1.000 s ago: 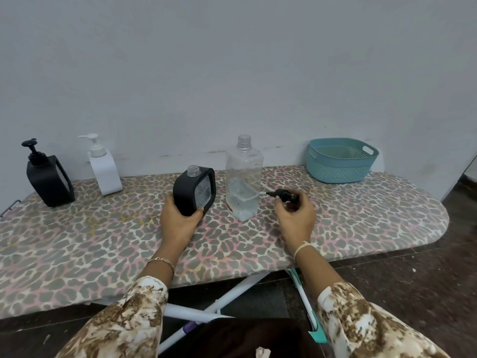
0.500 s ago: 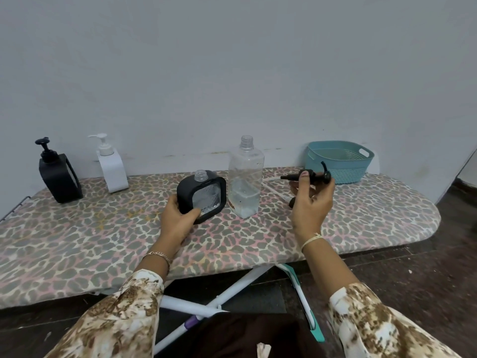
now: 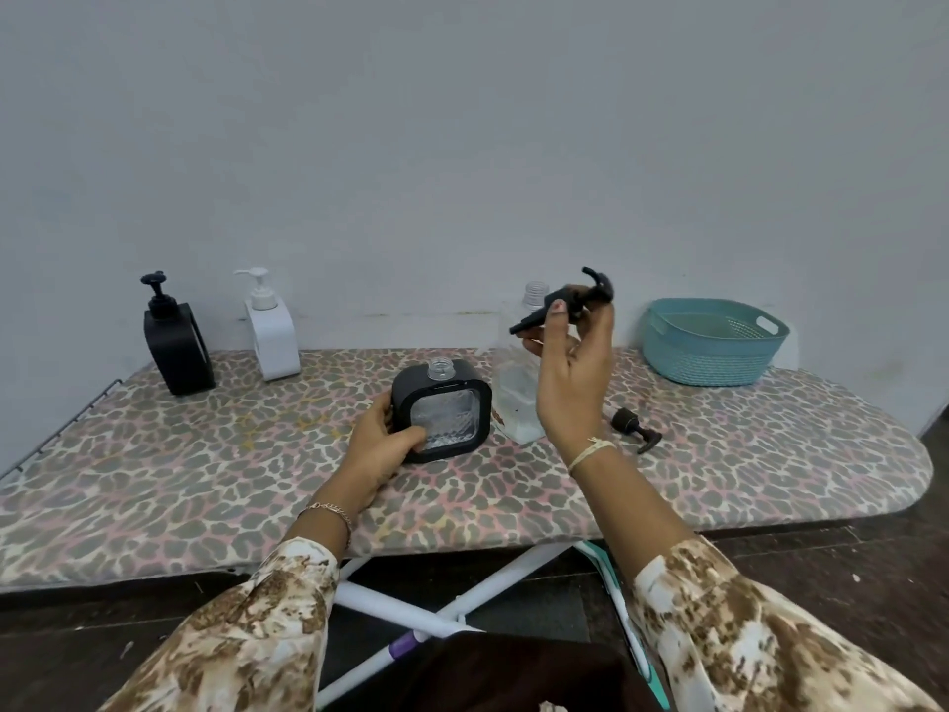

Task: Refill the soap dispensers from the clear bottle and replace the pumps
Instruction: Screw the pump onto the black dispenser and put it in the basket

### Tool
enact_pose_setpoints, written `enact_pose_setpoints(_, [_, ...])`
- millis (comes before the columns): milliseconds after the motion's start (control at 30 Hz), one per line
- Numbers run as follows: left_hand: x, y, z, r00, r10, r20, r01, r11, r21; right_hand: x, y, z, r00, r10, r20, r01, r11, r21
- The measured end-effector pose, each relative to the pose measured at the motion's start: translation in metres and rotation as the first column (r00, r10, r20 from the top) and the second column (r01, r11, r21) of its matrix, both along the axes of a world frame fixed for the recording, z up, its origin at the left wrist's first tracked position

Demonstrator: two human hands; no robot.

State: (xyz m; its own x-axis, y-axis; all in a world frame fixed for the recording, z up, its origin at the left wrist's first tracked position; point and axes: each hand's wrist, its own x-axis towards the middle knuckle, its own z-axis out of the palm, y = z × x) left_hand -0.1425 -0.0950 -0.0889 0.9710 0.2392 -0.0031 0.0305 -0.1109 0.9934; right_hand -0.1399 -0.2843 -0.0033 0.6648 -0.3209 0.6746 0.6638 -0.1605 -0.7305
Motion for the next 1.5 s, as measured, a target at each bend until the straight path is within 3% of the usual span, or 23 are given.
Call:
enact_pose_setpoints(300, [0.002, 0.007, -0.003, 0.999, -0.042, 0.028, 0.042, 0.999, 0.019, 0.023, 0.029, 0.006, 0.995, 0.074, -0.074, -0.092, 0.954, -0.284])
enact_pose_setpoints(533, [0.0, 0.005, -0.003, 0.997, -0.052, 0.053, 0.051, 0.998, 0.023, 0.033, 0.04, 0.002, 0.982, 0.107, -0.155, -0.172, 0.845, -0.506])
enact_pose_setpoints(733, [0.002, 0.006, -0.002, 0.995, -0.078, 0.062, 0.077, 0.997, 0.012, 0.044, 0.044, -0.016, 0.932, 0.159, -0.324, -0.323, 0.769, -0.551])
enact_pose_setpoints(900, [0.005, 0.005, -0.004, 0.991, -0.068, 0.114, 0.067, 0.998, 0.015, 0.044, 0.046, -0.021, 0.87, 0.241, -0.431, -0.437, 0.781, -0.447])
enact_pose_setpoints(1067, [0.006, 0.006, -0.007, 0.987, -0.08, 0.138, 0.079, 0.997, 0.018, 0.047, 0.048, -0.027, 0.904, 0.204, -0.376, -0.367, 0.822, -0.435])
enact_pose_setpoints(1200, [0.007, 0.007, -0.01, 0.985, -0.079, 0.151, 0.079, 0.997, 0.005, 0.048, 0.054, -0.033, 0.951, 0.077, -0.298, -0.205, 0.88, -0.429])
enact_pose_setpoints(1300, [0.008, 0.006, -0.011, 0.984, -0.086, 0.155, 0.088, 0.996, -0.005, 0.046, 0.055, -0.037, 0.946, 0.113, -0.303, -0.226, 0.901, -0.371])
enact_pose_setpoints(1367, [0.007, 0.006, -0.012, 0.984, -0.089, 0.157, 0.092, 0.996, -0.012, 0.041, 0.055, -0.042, 0.947, 0.166, -0.274, -0.27, 0.872, -0.408])
enact_pose_setpoints(1500, [0.009, 0.008, -0.015, 0.984, -0.092, 0.152, 0.095, 0.995, -0.01, 0.034, 0.058, -0.052, 0.985, 0.108, -0.137, -0.169, 0.789, -0.591])
